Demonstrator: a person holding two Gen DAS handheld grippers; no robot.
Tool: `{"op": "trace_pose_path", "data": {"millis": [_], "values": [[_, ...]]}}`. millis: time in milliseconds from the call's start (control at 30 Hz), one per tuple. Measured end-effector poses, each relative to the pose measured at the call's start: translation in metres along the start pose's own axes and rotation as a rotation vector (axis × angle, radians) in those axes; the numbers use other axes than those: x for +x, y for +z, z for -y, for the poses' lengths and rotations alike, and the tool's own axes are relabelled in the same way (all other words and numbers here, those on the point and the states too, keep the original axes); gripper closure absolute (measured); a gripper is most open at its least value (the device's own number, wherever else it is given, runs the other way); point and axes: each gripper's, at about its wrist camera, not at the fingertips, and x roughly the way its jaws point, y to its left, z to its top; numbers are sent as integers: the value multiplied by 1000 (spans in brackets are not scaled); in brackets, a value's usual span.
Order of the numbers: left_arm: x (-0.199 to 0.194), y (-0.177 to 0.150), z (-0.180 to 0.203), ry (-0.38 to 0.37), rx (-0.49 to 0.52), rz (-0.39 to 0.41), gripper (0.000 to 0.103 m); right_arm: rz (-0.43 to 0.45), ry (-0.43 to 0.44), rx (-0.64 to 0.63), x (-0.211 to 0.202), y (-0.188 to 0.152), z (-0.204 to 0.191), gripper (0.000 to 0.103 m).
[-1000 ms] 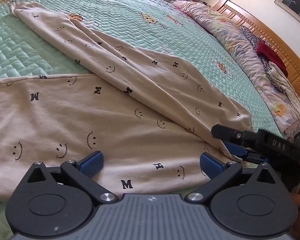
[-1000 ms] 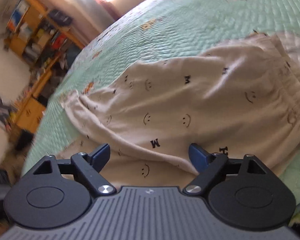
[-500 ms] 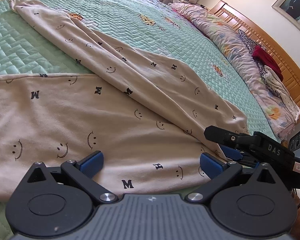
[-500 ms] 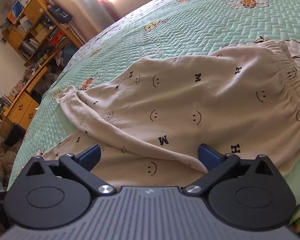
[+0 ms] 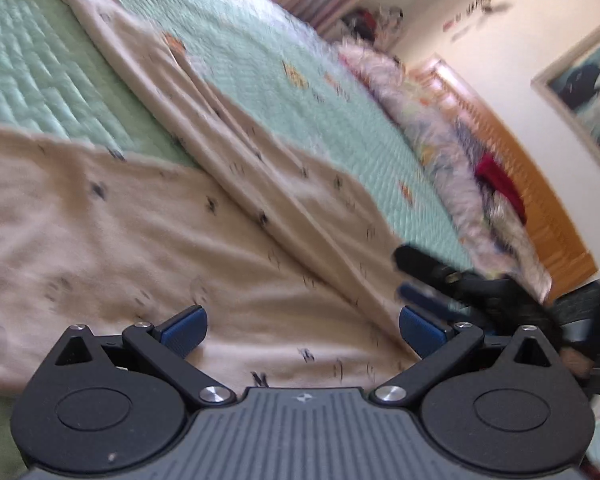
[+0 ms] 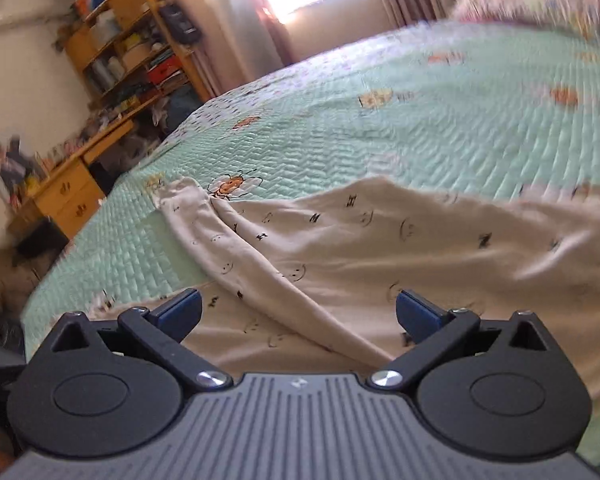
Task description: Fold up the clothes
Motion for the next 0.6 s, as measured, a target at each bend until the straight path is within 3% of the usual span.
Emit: {"op": "trace_pose_path", "data": {"millis": [133, 433, 600], "values": [[-27, 16, -10, 65, -34, 112, 1, -4, 2, 93, 18, 0, 10, 0], [-51, 66, -54, 282, -171, 156, 1, 135, 8, -135, 47, 4, -23, 0], [-52, 83, -89, 369, -268, 197, 1, 102, 7, -159, 78, -13, -1, 0]]}}
